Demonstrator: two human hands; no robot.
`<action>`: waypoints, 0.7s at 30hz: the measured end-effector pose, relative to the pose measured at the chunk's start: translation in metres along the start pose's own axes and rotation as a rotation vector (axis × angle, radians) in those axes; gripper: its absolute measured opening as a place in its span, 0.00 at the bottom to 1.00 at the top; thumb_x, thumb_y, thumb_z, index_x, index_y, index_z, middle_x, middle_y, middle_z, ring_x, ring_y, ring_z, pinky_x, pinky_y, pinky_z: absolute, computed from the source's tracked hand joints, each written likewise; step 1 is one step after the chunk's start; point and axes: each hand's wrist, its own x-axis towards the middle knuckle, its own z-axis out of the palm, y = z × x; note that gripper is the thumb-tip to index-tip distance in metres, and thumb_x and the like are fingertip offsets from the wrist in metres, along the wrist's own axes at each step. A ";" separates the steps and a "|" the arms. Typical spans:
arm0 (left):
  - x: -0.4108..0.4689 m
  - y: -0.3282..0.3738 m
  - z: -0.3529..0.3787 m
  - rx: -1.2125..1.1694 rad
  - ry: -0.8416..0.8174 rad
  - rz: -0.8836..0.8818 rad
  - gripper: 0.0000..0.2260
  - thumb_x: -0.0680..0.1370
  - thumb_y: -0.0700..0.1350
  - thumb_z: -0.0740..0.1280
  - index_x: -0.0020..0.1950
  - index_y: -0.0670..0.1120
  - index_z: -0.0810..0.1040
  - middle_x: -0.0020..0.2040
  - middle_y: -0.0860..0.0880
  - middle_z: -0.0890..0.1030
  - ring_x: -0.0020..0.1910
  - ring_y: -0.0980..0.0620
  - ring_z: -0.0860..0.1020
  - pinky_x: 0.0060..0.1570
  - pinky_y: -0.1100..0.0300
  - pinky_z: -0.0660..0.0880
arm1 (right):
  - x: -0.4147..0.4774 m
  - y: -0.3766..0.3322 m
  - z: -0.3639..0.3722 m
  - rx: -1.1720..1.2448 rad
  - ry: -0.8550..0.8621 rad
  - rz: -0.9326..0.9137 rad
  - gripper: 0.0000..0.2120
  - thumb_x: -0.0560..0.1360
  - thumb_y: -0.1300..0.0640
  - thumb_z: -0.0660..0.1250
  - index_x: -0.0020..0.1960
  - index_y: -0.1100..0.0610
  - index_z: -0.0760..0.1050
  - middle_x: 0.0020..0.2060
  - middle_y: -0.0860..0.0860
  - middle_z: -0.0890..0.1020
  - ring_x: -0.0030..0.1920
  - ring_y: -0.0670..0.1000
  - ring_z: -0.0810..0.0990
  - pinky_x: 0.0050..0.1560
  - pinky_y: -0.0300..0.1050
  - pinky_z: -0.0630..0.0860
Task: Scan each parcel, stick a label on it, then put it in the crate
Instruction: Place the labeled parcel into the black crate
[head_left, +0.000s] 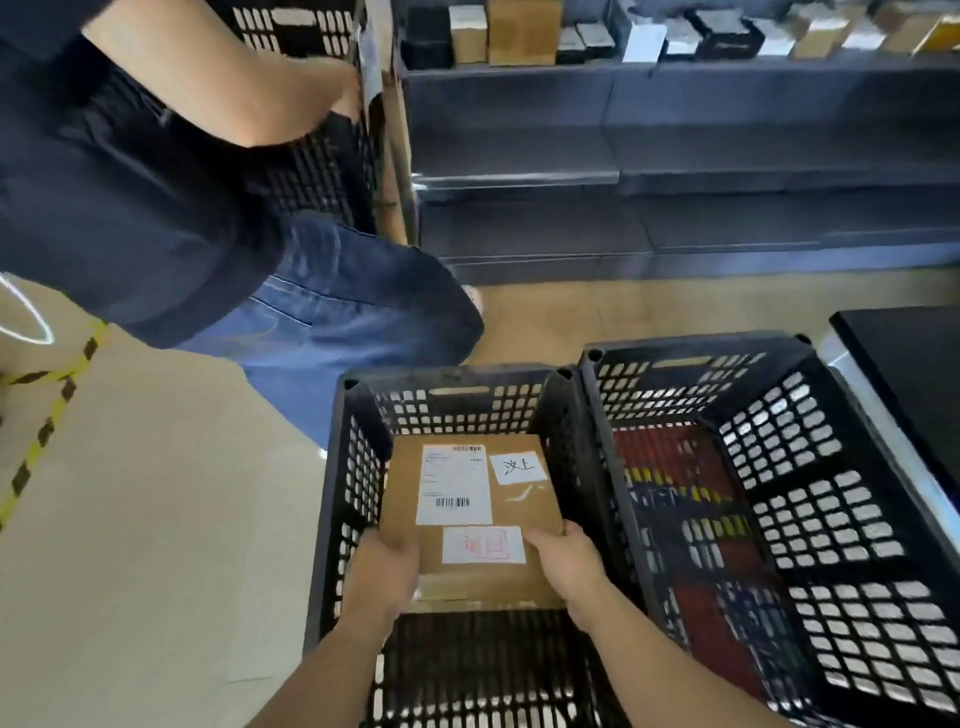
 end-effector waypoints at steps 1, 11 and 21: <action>0.013 -0.003 0.009 0.013 0.015 -0.001 0.22 0.78 0.56 0.65 0.65 0.44 0.74 0.49 0.49 0.81 0.44 0.48 0.81 0.41 0.57 0.77 | 0.015 0.002 0.005 -0.008 0.015 0.011 0.22 0.75 0.45 0.71 0.66 0.51 0.73 0.51 0.50 0.83 0.49 0.54 0.83 0.53 0.52 0.83; 0.075 -0.047 0.061 -0.038 0.032 0.020 0.20 0.83 0.49 0.64 0.72 0.42 0.69 0.64 0.45 0.79 0.60 0.42 0.79 0.57 0.54 0.74 | 0.099 0.053 0.046 -0.165 0.156 -0.045 0.37 0.69 0.31 0.67 0.75 0.41 0.65 0.59 0.49 0.82 0.59 0.56 0.81 0.64 0.58 0.76; 0.094 -0.066 0.077 -0.017 0.017 -0.025 0.23 0.81 0.44 0.67 0.73 0.40 0.65 0.66 0.42 0.76 0.65 0.40 0.76 0.67 0.46 0.73 | 0.107 0.068 0.060 -0.285 0.199 -0.129 0.34 0.82 0.49 0.65 0.83 0.52 0.53 0.74 0.54 0.70 0.71 0.59 0.74 0.67 0.52 0.76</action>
